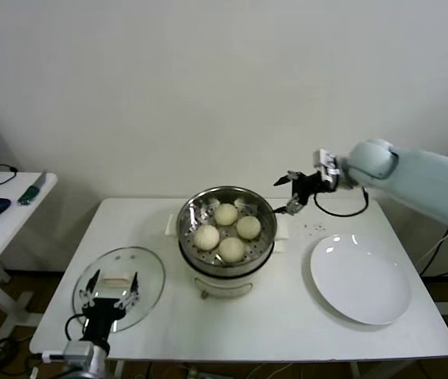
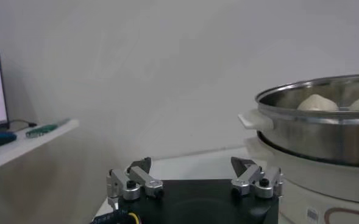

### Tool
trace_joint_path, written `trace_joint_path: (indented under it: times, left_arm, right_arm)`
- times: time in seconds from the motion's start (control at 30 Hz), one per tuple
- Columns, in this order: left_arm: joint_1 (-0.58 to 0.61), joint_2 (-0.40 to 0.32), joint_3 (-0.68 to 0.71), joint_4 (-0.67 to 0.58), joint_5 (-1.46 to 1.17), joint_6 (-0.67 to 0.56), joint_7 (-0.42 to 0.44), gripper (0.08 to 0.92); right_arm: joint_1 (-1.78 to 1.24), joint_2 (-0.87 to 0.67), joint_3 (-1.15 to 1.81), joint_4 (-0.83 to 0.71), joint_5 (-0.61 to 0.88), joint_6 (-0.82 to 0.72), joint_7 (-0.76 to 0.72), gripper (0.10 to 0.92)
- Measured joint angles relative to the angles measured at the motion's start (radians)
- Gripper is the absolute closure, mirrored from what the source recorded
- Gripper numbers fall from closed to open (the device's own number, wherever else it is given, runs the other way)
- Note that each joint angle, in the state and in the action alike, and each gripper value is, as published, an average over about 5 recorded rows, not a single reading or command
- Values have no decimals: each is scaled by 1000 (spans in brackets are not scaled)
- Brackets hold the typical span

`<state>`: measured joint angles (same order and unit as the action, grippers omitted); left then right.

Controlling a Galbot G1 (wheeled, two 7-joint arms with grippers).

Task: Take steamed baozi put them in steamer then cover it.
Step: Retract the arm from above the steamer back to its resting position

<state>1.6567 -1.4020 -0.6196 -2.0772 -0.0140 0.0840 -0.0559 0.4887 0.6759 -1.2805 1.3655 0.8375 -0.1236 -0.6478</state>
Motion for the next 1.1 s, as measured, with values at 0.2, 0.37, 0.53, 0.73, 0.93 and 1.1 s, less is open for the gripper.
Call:
trace_joint_path:
  times: [0.2, 0.37, 0.53, 0.73, 0.93, 1.1]
  left_arm:
    - [-8, -5, -11, 10, 80, -3, 8, 177]
    - [-3, -8, -25, 3, 197, 11, 18, 177]
    - [0, -4, -24, -12, 325, 30, 29, 177]
    - [-1, 9, -22, -15, 456, 38, 37, 177]
    - [-1, 37, -18, 1, 610, 39, 44, 177]
    - [1, 74, -14, 27, 783, 45, 58, 177]
  right_arm:
    - [-243, -141, 239, 95, -19, 60, 138, 203]
    - [-462, -209, 465, 157, -35, 78, 219, 203]
    - [-713, -218, 746, 192, -63, 76, 267, 203]
    - [-995, -170, 1068, 227, -116, 71, 306, 203]
    - [-1233, -88, 1332, 260, -173, 55, 347, 203]
    - [-1389, -17, 1497, 269, -212, 51, 388, 203]
